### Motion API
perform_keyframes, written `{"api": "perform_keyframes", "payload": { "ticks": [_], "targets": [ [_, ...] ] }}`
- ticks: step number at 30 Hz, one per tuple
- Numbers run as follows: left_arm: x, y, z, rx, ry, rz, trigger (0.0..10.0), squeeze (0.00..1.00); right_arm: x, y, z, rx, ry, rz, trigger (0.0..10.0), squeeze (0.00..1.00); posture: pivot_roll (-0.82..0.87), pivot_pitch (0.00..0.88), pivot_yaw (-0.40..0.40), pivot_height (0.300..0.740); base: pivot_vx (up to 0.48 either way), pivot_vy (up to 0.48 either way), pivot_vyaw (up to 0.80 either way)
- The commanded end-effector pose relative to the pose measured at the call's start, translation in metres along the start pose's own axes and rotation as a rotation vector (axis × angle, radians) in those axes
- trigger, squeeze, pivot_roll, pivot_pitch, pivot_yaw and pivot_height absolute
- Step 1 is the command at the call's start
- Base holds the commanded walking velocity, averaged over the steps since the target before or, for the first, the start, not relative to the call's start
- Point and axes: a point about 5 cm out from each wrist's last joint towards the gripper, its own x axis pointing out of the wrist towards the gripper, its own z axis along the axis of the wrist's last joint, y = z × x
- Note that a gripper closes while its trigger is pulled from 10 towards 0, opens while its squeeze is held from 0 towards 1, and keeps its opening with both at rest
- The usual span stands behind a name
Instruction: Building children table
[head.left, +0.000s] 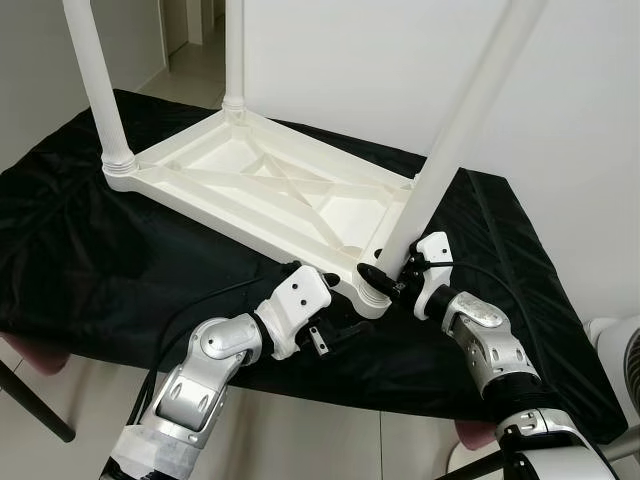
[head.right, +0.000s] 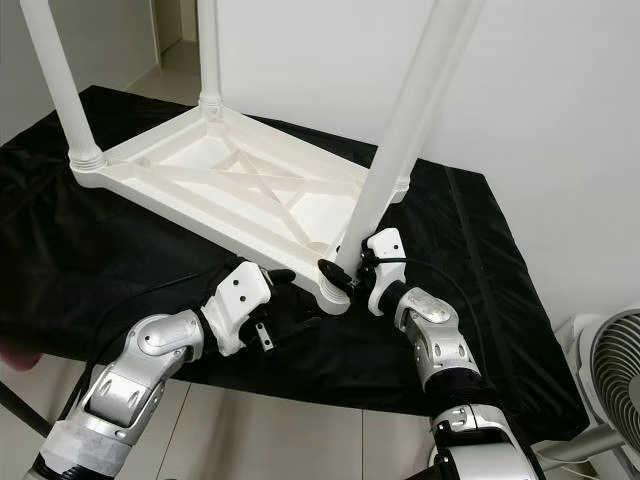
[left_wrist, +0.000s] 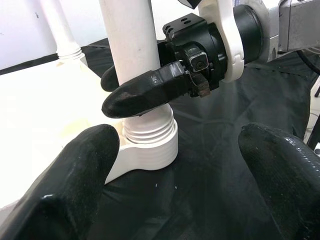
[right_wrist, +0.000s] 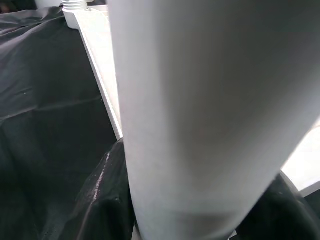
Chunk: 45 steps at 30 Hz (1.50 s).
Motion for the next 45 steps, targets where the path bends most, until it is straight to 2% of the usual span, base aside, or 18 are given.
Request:
{"api": "perform_keyframes", "payload": {
  "ticks": [1,2,3,7,10,21,23,24,26,28,29,32,38,39,40,45],
  "targets": [
    [0.004,-0.003,0.002,0.001,-0.013,0.004,10.0,0.00,-0.002,0.001,-0.005,-0.012,0.016,0.009,0.0,0.00,0.03,0.000,-0.155,0.740,0.000,0.000,0.00],
    [0.004,-0.003,0.002,0.001,-0.013,0.004,10.0,0.00,-0.002,0.001,-0.005,-0.012,0.016,0.009,0.0,0.00,0.03,0.000,-0.155,0.740,0.000,0.000,0.00],
    [0.004,-0.004,0.001,0.001,-0.013,0.003,10.0,0.00,-0.002,0.004,-0.005,-0.004,0.006,-0.001,10.0,0.00,0.03,0.000,-0.155,0.740,0.000,0.000,0.00],
    [0.003,-0.004,0.001,0.001,-0.013,0.004,10.0,0.00,0.002,0.009,-0.004,-0.013,-0.016,-0.064,10.0,0.00,0.03,0.000,-0.155,0.740,0.000,0.000,0.00],
    [0.004,-0.003,0.000,0.004,-0.011,0.015,10.0,0.00,0.004,0.010,-0.005,-0.013,-0.009,-0.217,10.0,0.00,0.02,0.000,-0.153,0.740,0.000,0.000,0.00],
    [0.002,-0.001,-0.002,0.035,-0.012,0.016,10.0,0.00,0.002,0.028,0.008,0.044,-0.086,-0.421,10.0,0.00,0.00,0.000,-0.139,0.740,0.000,0.000,0.00],
    [0.002,0.002,-0.002,0.041,-0.010,0.019,10.0,0.00,-0.002,0.034,0.008,0.066,-0.082,-0.600,10.0,0.00,-0.01,0.000,-0.142,0.740,0.000,0.000,0.00],
    [0.002,0.002,-0.002,0.041,-0.010,0.019,10.0,0.00,-0.002,0.034,0.008,0.066,-0.082,-0.600,10.0,0.00,-0.01,0.000,-0.142,0.740,0.000,0.000,0.00],
    [0.000,0.004,-0.001,0.061,-0.030,0.018,10.0,0.00,-0.006,0.041,0.008,0.069,-0.084,-0.738,10.0,0.00,-0.01,0.000,-0.144,0.740,0.000,0.000,0.00],
    [0.000,0.004,-0.001,0.061,-0.030,0.018,10.0,0.00,-0.006,0.041,0.008,0.069,-0.084,-0.738,10.0,0.00,-0.01,0.000,-0.144,0.740,0.000,0.000,0.00],
    [0.000,0.004,-0.001,0.061,-0.040,0.015,10.0,0.00,-0.007,0.045,0.008,0.077,-0.087,-0.776,10.0,0.00,-0.01,0.000,-0.141,0.740,0.000,0.000,0.00],
    [-0.002,0.004,-0.004,0.038,-0.050,0.016,10.0,0.00,-0.004,0.051,0.005,0.103,-0.083,-0.784,10.0,0.00,-0.01,0.000,-0.134,0.740,0.000,0.000,0.00],
    [-0.003,-0.003,-0.010,0.021,-0.051,0.009,10.0,0.00,-0.006,0.048,0.006,0.116,-0.085,-0.783,10.0,0.00,-0.01,0.000,-0.131,0.740,0.000,0.000,0.00],
    [-0.003,-0.007,-0.012,0.013,-0.046,0.002,10.0,0.00,-0.007,0.047,0.007,0.118,-0.086,-0.786,10.0,0.05,-0.01,0.000,-0.131,0.740,0.000,0.000,0.00],
    [-0.004,-0.009,-0.014,0.004,-0.043,-0.002,10.0,0.00,-0.007,0.047,0.008,0.141,-0.099,-0.767,10.0,1.00,-0.01,0.000,-0.131,0.740,0.000,0.000,0.00],
    [-0.003,-0.010,-0.015,0.002,-0.040,-0.003,10.0,0.00,-0.008,0.050,0.016,0.168,-0.141,-0.706,10.0,1.00,-0.01,0.000,-0.139,0.740,0.000,0.000,0.00]
  ]
}}
